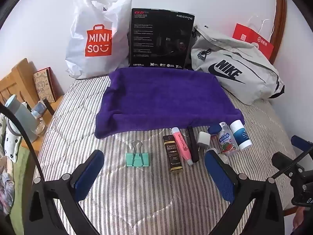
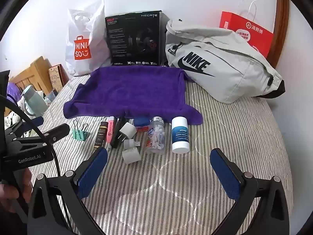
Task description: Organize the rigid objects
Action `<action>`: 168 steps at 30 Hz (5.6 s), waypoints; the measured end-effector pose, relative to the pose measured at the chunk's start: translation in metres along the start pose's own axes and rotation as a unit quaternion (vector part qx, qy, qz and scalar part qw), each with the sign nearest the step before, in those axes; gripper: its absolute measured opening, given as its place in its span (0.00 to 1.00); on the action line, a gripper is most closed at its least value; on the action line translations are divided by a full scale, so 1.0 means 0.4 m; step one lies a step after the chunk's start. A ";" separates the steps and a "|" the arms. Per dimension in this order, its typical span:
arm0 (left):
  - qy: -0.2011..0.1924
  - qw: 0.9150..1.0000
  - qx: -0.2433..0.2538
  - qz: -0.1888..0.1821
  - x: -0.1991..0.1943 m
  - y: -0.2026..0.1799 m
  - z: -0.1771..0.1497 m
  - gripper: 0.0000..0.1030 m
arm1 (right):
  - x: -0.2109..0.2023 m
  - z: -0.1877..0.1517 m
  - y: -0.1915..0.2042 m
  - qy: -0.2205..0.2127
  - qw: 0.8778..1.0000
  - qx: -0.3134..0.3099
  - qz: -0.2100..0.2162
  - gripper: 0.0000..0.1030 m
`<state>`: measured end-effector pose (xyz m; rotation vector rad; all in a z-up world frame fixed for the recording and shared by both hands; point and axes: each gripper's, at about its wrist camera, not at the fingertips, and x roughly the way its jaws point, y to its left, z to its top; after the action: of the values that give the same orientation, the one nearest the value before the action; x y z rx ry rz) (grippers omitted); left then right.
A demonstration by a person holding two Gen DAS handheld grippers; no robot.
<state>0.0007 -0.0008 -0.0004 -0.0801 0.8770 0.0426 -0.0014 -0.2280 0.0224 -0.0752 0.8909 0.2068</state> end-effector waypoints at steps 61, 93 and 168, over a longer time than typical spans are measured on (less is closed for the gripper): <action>-0.008 0.999 0.001 0.045 -0.204 0.083 0.031 1.00 | -0.133 0.045 -0.018 0.028 1.000 -0.004 0.008 1.00; 0.006 1.000 0.005 0.025 -0.169 0.052 0.038 1.00 | -0.110 0.051 -0.019 0.036 0.999 -0.002 0.008 1.00; 0.033 0.999 0.024 0.014 0.249 0.074 -0.065 0.40 | 0.398 0.032 -0.170 0.099 0.993 0.033 0.058 0.60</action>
<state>0.0423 0.0270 -0.0952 -0.0244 0.9441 0.0452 0.1198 -0.2690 -0.0949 0.0185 1.0997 0.2824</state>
